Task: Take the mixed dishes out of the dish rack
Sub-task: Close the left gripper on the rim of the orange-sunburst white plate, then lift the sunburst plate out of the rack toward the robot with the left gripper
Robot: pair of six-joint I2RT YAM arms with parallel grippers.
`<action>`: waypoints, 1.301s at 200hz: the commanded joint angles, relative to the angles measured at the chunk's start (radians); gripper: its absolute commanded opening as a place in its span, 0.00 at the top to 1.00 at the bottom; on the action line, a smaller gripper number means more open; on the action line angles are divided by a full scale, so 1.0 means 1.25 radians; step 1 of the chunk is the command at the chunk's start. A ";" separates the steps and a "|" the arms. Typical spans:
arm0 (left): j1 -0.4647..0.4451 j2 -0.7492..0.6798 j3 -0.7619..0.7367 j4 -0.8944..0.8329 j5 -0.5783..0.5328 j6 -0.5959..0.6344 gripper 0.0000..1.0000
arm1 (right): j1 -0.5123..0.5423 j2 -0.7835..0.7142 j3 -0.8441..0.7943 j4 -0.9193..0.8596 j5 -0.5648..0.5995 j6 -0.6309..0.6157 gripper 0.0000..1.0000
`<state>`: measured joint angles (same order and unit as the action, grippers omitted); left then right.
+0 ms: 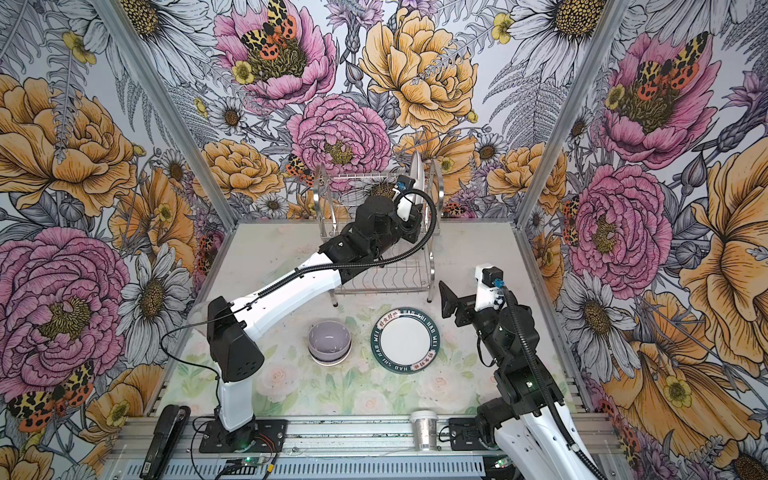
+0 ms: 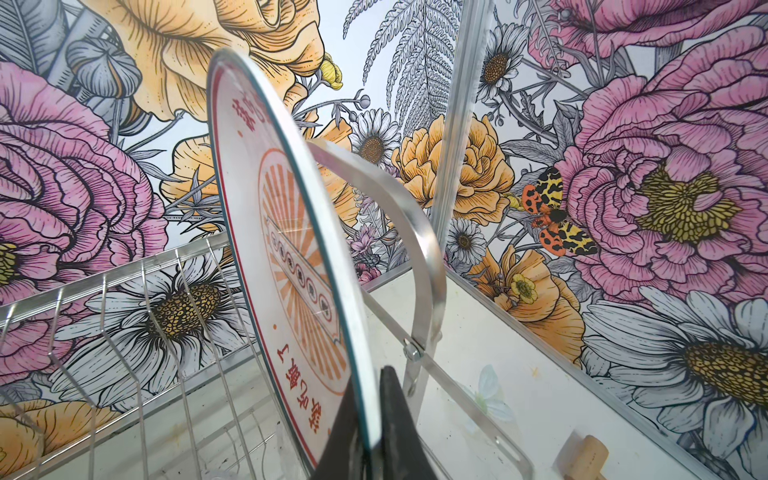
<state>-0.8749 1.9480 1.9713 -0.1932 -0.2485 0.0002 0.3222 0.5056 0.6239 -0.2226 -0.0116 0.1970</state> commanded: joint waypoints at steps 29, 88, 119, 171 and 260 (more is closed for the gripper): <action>-0.008 -0.015 0.012 0.024 0.007 0.020 0.99 | 0.002 0.002 0.018 0.022 -0.002 0.020 0.00; -0.017 -0.043 0.006 0.058 0.000 0.031 1.00 | 0.001 0.011 0.020 0.029 -0.002 0.040 0.00; -0.023 -0.062 0.017 0.064 0.004 0.033 1.00 | 0.001 0.017 0.019 0.037 -0.003 0.059 0.00; -0.043 -0.117 0.017 0.083 0.010 0.068 1.00 | 0.000 0.020 0.010 0.055 0.003 0.080 0.00; -0.047 -0.360 -0.152 0.093 0.133 0.076 1.00 | -0.006 0.031 0.015 0.055 -0.001 0.137 0.00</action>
<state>-0.9394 1.5951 1.8538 -0.1486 -0.1852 0.0559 0.3214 0.5293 0.6239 -0.1810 -0.0109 0.3233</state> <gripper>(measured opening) 0.083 0.995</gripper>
